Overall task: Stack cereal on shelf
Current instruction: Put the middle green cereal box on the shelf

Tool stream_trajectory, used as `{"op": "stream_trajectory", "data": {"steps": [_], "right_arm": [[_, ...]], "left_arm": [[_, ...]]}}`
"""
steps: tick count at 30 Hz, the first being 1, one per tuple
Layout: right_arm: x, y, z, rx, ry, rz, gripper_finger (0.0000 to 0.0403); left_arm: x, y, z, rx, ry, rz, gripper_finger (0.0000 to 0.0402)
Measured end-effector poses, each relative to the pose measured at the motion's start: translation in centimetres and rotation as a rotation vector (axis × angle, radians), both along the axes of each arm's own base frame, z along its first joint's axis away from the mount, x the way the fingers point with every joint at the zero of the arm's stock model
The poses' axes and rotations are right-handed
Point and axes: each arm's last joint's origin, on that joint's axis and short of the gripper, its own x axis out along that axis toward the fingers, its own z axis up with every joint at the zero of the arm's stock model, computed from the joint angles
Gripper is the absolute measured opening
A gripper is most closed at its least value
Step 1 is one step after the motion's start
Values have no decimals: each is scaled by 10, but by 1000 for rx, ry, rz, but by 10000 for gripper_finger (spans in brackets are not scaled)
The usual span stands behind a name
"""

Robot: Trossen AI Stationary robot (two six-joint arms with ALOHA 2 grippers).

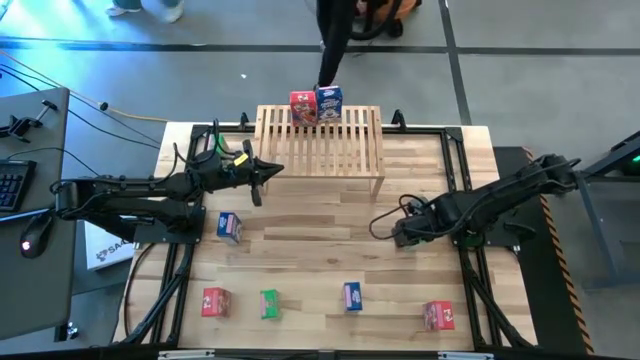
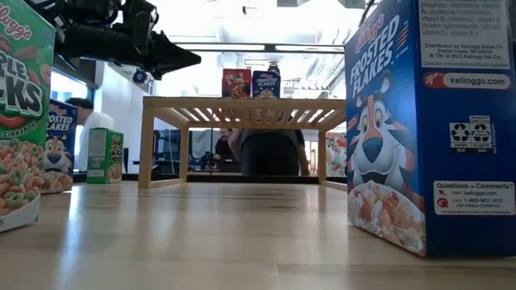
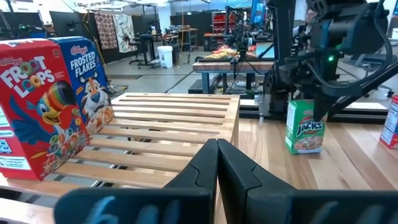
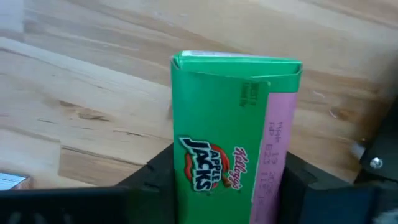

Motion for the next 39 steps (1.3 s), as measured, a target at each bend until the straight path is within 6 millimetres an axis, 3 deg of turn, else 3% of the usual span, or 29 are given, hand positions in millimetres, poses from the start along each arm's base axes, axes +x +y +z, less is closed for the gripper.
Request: {"op": "stream_trajectory", "data": {"steps": [4, 8, 14, 20, 25, 30, 34, 39], "right_arm": [[5, -8, 17, -7, -20, 51, 132], [10, -18, 50, -36, -43, 115, 131], [9, -44, 122, -153, -142, 223, 131], [1, -69, 197, -356, -360, 381, 131], [4, -98, 237, -585, -398, 515, 131], [37, -143, 243, -746, -319, 719, 131], [69, -183, 230, -730, -282, 950, 131], [90, -222, 210, -654, -96, 1123, 131]], "left_arm": [[0, 0, 0, 0, 0, 0, 0], [0, 0, 0, 0, 0, 0, 0], [0, 0, 0, 0, -1, 0, 0], [0, 0, 0, 1, -1, 0, 0], [0, 0, 0, 1, -5, 0, 0], [0, 0, 1, 4, -10, 0, 0], [0, 0, 1, 5, -10, 0, 0], [0, 0, 1, 5, -10, 0, 0]]}}
